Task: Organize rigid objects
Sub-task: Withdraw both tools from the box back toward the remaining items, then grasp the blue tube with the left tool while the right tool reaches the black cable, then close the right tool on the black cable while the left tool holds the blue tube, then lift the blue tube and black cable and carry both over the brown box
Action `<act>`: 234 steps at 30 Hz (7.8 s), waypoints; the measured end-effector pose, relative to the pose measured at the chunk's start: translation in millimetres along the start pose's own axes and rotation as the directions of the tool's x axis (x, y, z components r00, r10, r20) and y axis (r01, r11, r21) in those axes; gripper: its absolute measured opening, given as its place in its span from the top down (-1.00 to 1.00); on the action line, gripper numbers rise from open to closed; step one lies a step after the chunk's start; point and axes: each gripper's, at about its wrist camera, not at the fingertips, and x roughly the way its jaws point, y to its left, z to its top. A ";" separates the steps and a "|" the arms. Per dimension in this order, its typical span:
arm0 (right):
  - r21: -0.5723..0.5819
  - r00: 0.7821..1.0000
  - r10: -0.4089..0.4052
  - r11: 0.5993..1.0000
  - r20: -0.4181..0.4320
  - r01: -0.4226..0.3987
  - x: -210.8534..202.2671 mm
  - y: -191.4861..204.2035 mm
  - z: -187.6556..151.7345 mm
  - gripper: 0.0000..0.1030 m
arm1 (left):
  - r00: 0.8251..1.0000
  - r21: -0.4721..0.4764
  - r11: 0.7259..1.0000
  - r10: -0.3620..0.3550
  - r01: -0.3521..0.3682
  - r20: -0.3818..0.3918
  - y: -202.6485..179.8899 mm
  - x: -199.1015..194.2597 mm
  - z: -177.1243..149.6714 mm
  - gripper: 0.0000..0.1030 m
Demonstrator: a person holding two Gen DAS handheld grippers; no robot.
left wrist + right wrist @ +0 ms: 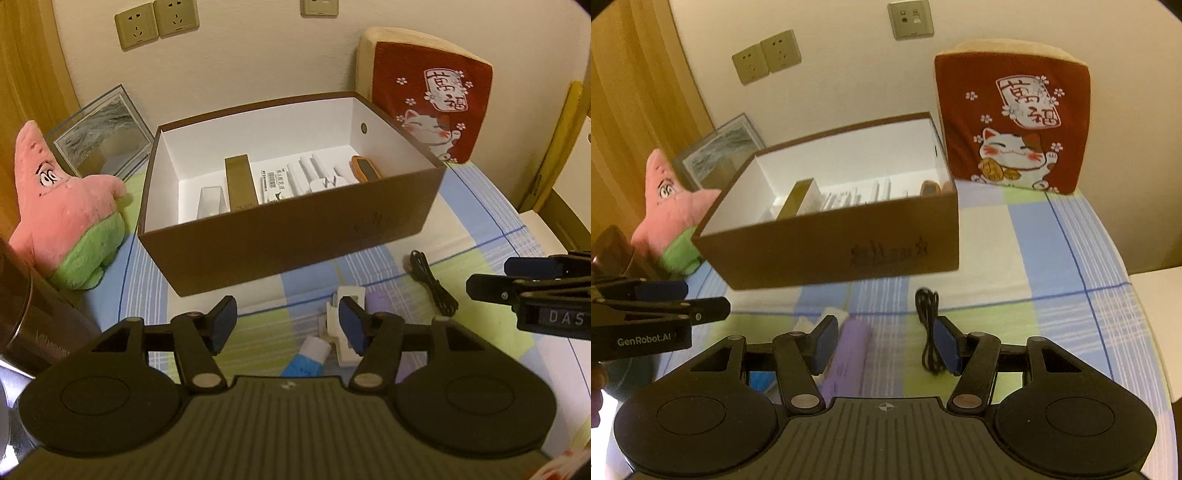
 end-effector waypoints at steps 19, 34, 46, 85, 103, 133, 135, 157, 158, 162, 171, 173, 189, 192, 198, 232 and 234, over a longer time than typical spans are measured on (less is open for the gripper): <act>-0.039 0.991 0.050 0.998 -0.121 -0.055 0.5 -3.8 -44.1 -0.06 | 0.998 -0.059 0.998 0.008 -0.012 -0.068 2.8 -13.9 -56.7 -0.22; -0.068 0.978 0.046 0.996 -0.202 -0.061 16.6 -7.2 -70.0 -0.06 | 0.993 -0.065 0.998 0.012 -0.020 -0.121 0.9 -2.0 -93.6 -0.22; -0.071 0.973 0.012 0.997 -0.231 -0.029 35.2 -15.0 -75.3 -0.06 | 0.992 0.002 1.000 0.019 -0.019 -0.127 1.3 29.9 -97.8 -0.22; -0.115 0.992 -0.039 0.993 -0.124 0.024 93.0 -36.1 -21.0 -0.05 | 0.987 -0.112 0.992 0.041 -0.058 -0.154 35.7 88.1 -66.3 0.33; -0.203 0.994 -0.040 0.979 -0.103 0.019 101.3 -29.9 -40.4 0.67 | 0.981 -0.076 0.996 0.026 -0.041 -0.192 27.4 86.6 -67.7 0.31; -0.289 0.991 -0.046 0.957 -0.124 0.008 72.4 11.0 -83.6 0.78 | 0.977 -0.044 0.999 -0.010 0.000 -0.215 -4.3 64.3 -84.4 0.32; -0.280 0.991 -0.039 0.960 -0.129 0.002 72.2 10.1 -83.3 0.78 | 0.975 -0.052 0.999 -0.011 0.000 -0.220 -3.9 64.7 -83.5 0.33; -0.206 0.994 0.035 0.977 -0.105 -0.056 51.2 11.4 -60.7 0.79 | 0.980 -0.070 0.998 -0.016 0.002 -0.197 -1.2 51.5 -76.8 0.34; -0.204 0.994 0.034 0.977 -0.108 -0.056 51.5 11.4 -60.9 0.79 | 0.979 -0.066 0.998 -0.014 0.001 -0.201 -1.5 52.1 -77.8 0.34; -0.197 0.992 0.033 0.979 -0.118 -0.056 51.9 10.7 -62.9 0.79 | 0.970 -0.082 0.996 -0.040 0.021 -0.240 -2.3 60.4 -83.1 0.33; -0.189 0.991 0.033 0.980 -0.128 -0.057 50.3 9.6 -63.9 0.79 | 0.969 -0.040 0.999 -0.036 0.027 -0.243 -7.4 65.5 -84.8 0.36; -0.191 0.992 0.034 0.980 -0.125 -0.057 49.2 10.1 -63.4 0.79 | 0.972 -0.033 0.999 -0.034 0.027 -0.231 -7.9 62.3 -83.2 0.36; -0.202 0.996 0.046 0.977 -0.072 -0.060 39.0 12.4 -43.3 0.79 | 0.992 -0.045 0.999 -0.030 0.025 -0.121 -2.9 35.3 -53.7 0.36; -0.204 0.997 0.046 0.977 -0.057 -0.056 36.5 12.3 -36.1 0.79 | 0.995 -0.047 0.999 -0.031 0.026 -0.094 -2.6 27.7 -45.7 0.36; -0.201 0.998 0.051 0.978 -0.026 -0.055 31.5 12.8 -16.5 0.79 | 0.998 -0.045 0.998 -0.038 0.036 -0.043 -0.5 14.1 -28.4 0.36; -0.143 0.995 0.049 0.989 0.083 -0.037 53.4 -2.1 129.6 0.78 | 0.993 0.030 0.997 -0.070 0.068 0.090 11.8 25.6 112.9 0.36; -0.146 0.996 0.045 0.989 0.081 -0.033 59.4 -1.8 136.2 0.78 | 0.993 0.032 0.997 -0.079 0.076 0.088 11.0 31.9 120.9 0.36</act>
